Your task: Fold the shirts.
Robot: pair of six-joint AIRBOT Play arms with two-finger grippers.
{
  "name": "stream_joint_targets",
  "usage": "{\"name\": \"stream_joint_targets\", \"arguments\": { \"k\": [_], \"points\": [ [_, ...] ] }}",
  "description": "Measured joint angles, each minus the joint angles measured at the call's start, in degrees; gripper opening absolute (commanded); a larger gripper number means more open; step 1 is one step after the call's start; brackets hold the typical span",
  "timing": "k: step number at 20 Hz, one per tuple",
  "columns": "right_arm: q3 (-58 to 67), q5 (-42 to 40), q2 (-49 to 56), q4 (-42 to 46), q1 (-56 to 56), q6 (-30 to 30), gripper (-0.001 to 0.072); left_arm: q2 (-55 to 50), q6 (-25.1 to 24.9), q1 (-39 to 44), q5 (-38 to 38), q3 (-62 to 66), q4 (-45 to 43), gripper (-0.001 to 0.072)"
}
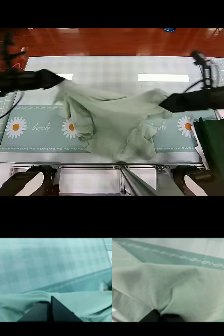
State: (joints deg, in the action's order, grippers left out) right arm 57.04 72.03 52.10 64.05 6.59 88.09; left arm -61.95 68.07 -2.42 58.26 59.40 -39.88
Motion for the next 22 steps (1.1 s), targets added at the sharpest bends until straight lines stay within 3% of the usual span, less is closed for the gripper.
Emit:
{"name": "stream_joint_targets", "arguments": {
  "k": [3,6,7,8,9,10,13,17,20,22],
  "points": [
    [1.38,-7.72,10.49,-0.55,-3.21,-0.61,0.0027,-16.76,-0.63,2.51,-4.39,10.95,0.09,0.0019],
    [6.64,-11.52,21.4,-3.19,-6.62,-1.84,0.0027,-31.58,0.46,3.8,-2.43,25.64,0.22,0.0036],
    [8.46,-12.57,24.61,-4.33,-7.48,-2.21,0.003,-35.91,0.61,4.13,-0.87,30.25,0.5,0.0179],
    [10.05,-13.49,27.26,-5.4,-8.17,-2.32,0.0132,-39.43,0.94,4.33,0.98,34.38,0.81,0.0451],
    [11.43,-14.43,29.55,-6.47,-8.76,-2.23,0.0362,-42.12,1.33,4.35,2.86,37.55,1.07,0.0508],
    [12.72,-15.43,31.58,-7.69,-9.27,-2.14,0.0413,-44.15,1.57,4.17,5.18,40.04,1.05,0.0509],
    [16.72,-16.65,34.8,-9.68,-11.34,-1.95,0.0412,-47.39,4.76,1.55,13.7,45.62,-1.44,0.0508],
    [23.98,-9.16,34.21,-10.43,-18.86,-1.95,0.0412,-46.51,11.43,-5.73,29.7,47.23,-4.81,0.0508],
    [24.92,-2.62,30.64,-7.76,-25.22,-2.34,0.0411,-39.41,13.27,-9.22,35.1,39.54,-6.03,0.0508],
    [21.68,-0.2,27.19,-4.87,-28.87,-2.71,0.0412,-31.69,13.33,-10.16,33.64,29.27,-8.17,0.0507]
  ]
}}
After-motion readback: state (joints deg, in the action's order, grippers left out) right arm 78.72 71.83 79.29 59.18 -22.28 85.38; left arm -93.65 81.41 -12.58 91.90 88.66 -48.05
